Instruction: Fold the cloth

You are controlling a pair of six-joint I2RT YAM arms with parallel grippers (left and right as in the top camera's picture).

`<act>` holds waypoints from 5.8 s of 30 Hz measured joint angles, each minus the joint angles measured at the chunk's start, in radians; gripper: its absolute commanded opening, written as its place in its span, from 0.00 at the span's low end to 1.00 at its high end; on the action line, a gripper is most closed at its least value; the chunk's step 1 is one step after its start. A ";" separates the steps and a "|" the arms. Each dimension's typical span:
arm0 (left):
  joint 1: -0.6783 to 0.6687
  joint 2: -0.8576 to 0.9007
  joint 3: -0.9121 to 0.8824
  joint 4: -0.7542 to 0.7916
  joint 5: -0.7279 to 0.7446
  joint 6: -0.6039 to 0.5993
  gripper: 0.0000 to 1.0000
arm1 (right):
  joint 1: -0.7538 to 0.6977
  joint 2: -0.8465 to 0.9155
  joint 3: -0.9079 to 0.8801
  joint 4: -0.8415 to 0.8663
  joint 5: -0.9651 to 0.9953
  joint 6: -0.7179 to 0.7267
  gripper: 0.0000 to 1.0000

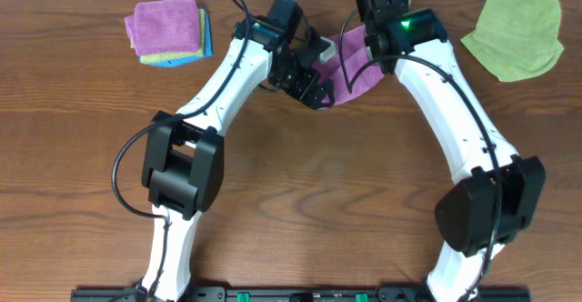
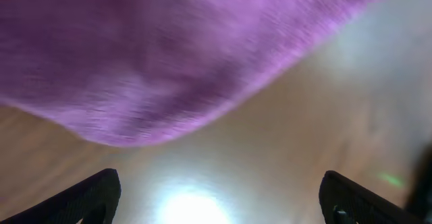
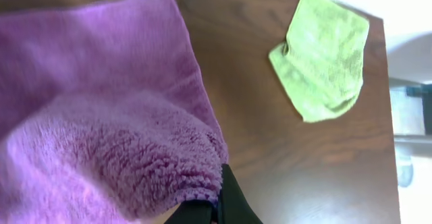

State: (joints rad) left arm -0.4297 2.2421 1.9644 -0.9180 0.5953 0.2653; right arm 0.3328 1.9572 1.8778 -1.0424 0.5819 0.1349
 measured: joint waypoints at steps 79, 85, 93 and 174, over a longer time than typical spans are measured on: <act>0.134 0.294 0.023 0.700 0.369 -0.428 0.96 | -0.456 0.089 -0.331 0.200 -0.750 -0.054 0.80; 0.125 0.341 0.032 0.756 0.425 -0.460 0.95 | -0.488 0.089 -0.344 0.204 -0.769 -0.076 0.79; 0.098 0.350 0.032 0.818 0.416 -0.487 0.98 | -0.571 0.089 -0.443 0.253 -0.817 -0.084 0.79; 0.085 0.356 0.034 0.848 0.445 -0.714 0.06 | -0.524 0.043 -0.479 0.490 -1.085 0.015 0.01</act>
State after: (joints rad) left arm -0.3450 2.5984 1.9980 -0.0700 1.0405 -0.4488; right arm -0.1909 2.0006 1.3987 -0.5526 -0.5034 0.1497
